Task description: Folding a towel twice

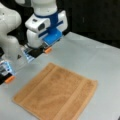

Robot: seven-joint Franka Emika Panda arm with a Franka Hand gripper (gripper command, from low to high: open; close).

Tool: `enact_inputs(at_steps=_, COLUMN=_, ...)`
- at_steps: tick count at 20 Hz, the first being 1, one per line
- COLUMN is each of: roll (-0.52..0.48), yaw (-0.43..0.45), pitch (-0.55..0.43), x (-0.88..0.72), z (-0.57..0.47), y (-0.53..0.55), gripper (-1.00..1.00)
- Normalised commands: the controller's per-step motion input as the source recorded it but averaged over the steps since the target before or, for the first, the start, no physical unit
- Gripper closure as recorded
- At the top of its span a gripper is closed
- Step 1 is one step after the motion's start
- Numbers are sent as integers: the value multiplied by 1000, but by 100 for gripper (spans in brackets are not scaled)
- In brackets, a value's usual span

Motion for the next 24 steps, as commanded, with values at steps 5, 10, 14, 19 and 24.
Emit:
enact_inputs(at_steps=5, roll=-245, yaw=-302, pitch=124, x=662, z=-183, y=194, gripper=-100)
enact_inputs(at_steps=10, roll=-289, yaw=-138, pitch=247, x=656, z=-98, y=185, gripper=-100)
enact_inputs(at_steps=14, roll=-309, yaw=-24, pitch=300, x=532, z=56, y=167, gripper=-100)
enact_inputs(at_steps=19, roll=-277, yaw=22, pitch=287, x=463, z=48, y=200, gripper=-100)
enact_inputs(at_steps=24, roll=-178, yaw=11, pitch=209, x=542, z=-112, y=269, gripper=-100)
